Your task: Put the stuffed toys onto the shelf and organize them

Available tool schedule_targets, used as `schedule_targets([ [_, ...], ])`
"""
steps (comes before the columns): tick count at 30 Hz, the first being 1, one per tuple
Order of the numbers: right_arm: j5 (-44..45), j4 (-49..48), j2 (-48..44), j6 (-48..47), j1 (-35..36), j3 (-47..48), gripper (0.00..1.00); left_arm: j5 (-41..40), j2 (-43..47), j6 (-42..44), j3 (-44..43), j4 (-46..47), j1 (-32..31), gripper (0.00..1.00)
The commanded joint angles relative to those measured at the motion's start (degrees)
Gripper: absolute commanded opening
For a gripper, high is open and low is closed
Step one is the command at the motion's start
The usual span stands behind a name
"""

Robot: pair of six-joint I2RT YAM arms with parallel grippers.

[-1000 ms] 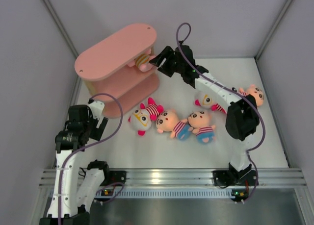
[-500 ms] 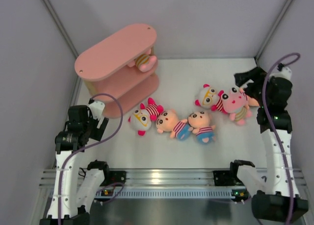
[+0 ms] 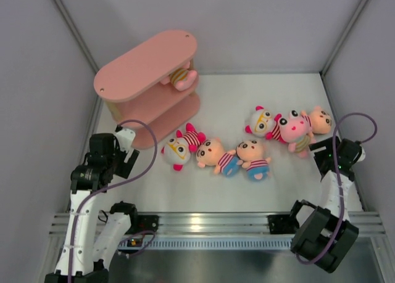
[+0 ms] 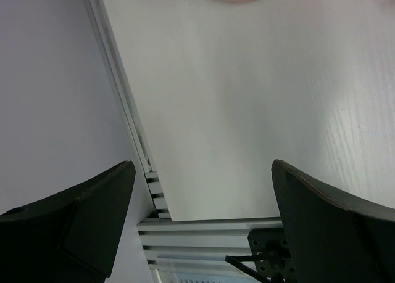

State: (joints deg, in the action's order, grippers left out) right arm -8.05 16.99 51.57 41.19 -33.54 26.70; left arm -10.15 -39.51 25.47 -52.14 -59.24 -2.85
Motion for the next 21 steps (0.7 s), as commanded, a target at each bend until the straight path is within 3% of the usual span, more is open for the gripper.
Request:
schedule_targets([
  [1, -5.8, -14.66, 4.23, 0.65, -0.3, -1.56, 0.81, -0.92, -0.13, 0.01, 0.55, 0.27, -0.84, 0.99],
  [5, -15.31, -24.71, 11.87, 0.12, -0.12, -2.89, 0.76, -0.92, -0.48, 0.01, 0.72, 0.27, -0.93, 0.99],
  [14, -22.44, -32.37, 24.62, -2.34, 2.68, 0.98, 0.74, -0.66, -2.06, -0.6, -0.33, 0.27, -0.93, 0.99],
  [21, -23.4, -42.38, 30.42, 1.08, 6.03, -0.59, 0.42, 0.31, -3.3, -1.39, -0.95, 0.27, -0.93, 0.98],
])
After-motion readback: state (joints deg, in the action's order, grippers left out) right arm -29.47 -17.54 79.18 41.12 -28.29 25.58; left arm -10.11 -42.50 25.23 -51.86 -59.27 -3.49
